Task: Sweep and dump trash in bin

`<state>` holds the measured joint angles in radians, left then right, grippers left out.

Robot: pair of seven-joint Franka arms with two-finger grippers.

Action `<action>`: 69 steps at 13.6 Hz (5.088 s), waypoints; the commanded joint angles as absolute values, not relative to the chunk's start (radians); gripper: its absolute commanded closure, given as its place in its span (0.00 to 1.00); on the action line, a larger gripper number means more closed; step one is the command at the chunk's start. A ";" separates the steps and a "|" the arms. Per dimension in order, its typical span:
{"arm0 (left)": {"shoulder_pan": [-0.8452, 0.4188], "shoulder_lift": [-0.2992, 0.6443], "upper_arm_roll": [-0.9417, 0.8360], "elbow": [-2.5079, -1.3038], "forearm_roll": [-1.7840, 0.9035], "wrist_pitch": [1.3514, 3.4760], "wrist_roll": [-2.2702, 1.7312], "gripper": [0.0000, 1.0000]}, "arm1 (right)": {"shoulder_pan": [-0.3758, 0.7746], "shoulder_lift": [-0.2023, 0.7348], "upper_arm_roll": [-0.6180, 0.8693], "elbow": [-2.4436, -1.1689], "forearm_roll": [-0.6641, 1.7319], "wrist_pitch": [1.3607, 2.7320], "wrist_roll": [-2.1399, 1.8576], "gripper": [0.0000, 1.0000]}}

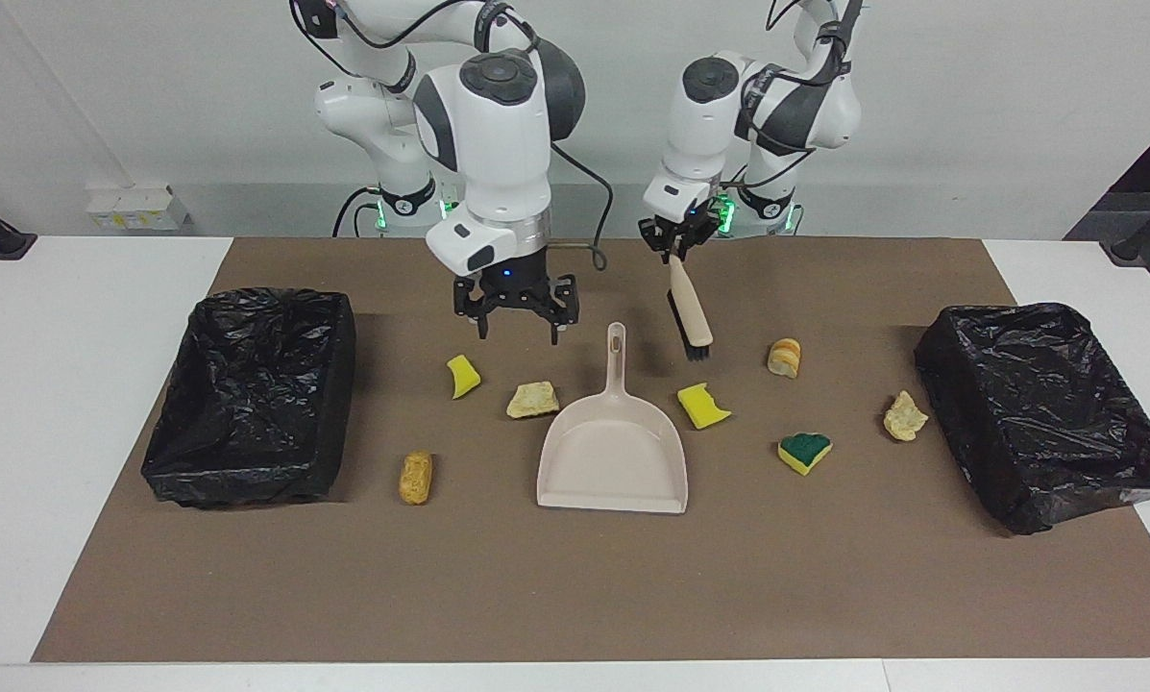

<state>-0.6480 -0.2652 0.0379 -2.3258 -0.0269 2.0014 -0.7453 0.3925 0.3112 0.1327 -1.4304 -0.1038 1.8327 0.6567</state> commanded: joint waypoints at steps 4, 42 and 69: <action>-0.312 -0.174 0.026 -2.243 0.008 2.028 -0.493 1.00 | 0.518 0.391 0.135 -1.522 -0.120 2.022 0.850 0.00; -0.124 0.141 0.014 -2.102 0.000 2.192 0.018 1.00 | 0.351 0.295 0.149 -1.706 -0.120 2.013 -0.716 1.00; -0.568 0.005 0.026 -2.155 -0.218 2.172 -0.417 1.00 | 0.400 0.425 0.152 -1.686 -0.123 2.151 -0.988 1.00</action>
<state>-0.5731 0.0630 0.0038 -2.1536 -0.1990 2.1843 -0.3368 0.4084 0.4086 0.1462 -1.6990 -0.1211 2.1256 -0.9233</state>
